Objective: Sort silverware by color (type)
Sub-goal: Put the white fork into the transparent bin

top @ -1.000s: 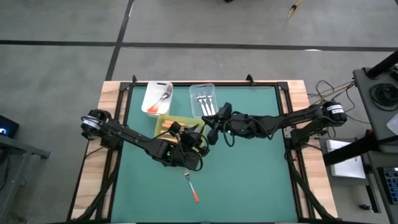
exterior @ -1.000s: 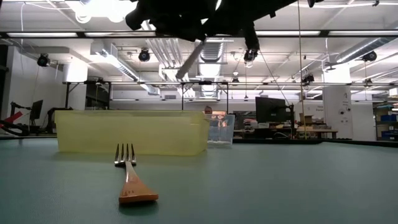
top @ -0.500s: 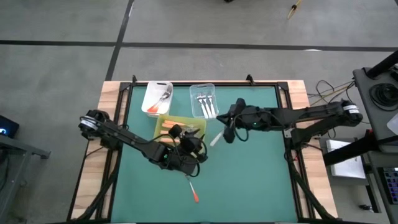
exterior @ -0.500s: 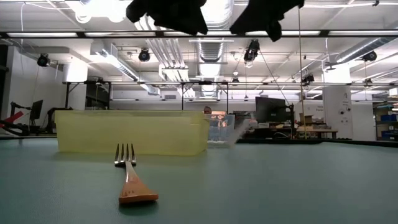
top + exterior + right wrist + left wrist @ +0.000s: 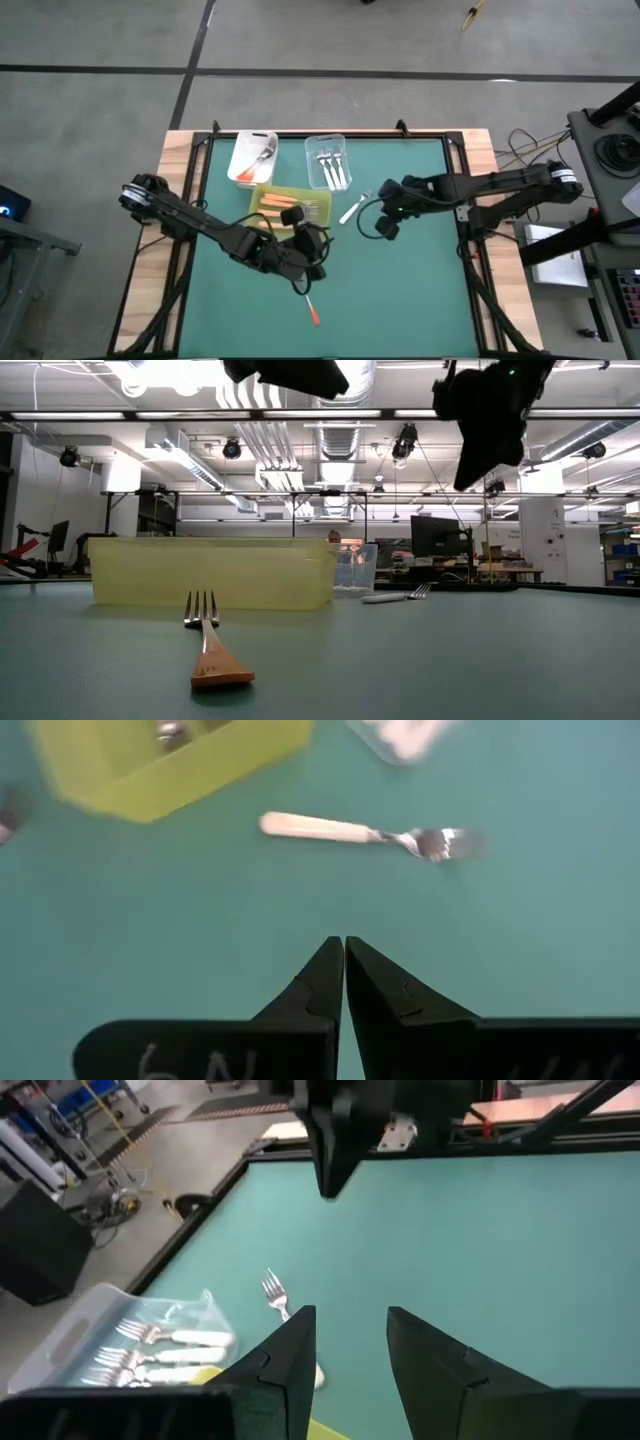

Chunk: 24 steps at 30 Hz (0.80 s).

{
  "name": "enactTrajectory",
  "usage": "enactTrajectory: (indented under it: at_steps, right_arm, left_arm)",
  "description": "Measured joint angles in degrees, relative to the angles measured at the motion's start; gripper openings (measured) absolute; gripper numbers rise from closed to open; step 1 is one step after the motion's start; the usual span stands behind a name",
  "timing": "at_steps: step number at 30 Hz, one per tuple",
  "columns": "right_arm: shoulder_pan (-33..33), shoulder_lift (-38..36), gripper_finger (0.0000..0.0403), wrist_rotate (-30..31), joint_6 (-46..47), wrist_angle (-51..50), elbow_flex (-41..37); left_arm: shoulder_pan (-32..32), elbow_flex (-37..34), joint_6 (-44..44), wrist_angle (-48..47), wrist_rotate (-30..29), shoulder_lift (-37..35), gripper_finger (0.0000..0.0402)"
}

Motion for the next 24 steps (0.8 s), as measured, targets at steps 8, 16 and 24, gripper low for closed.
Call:
enactTrajectory:
  at_steps: [8,16,24]
  right_arm:
    - [-2.55,7.63,0.0008,0.81,9.15,4.68,0.0]
    - [-3.27,16.36,0.0008,1.18,13.44,17.53,0.02]
    - [-3.27,24.89,0.0008,5.31,20.61,23.97,0.07]
  left_arm:
    - [0.16,-0.53,8.4,-2.93,-3.18,-6.1,0.0107]
    - [0.59,-8.95,14.62,-2.23,-5.04,-19.76,0.0107]
    - [0.74,-21.61,17.59,10.24,-5.22,-32.06,0.0107]
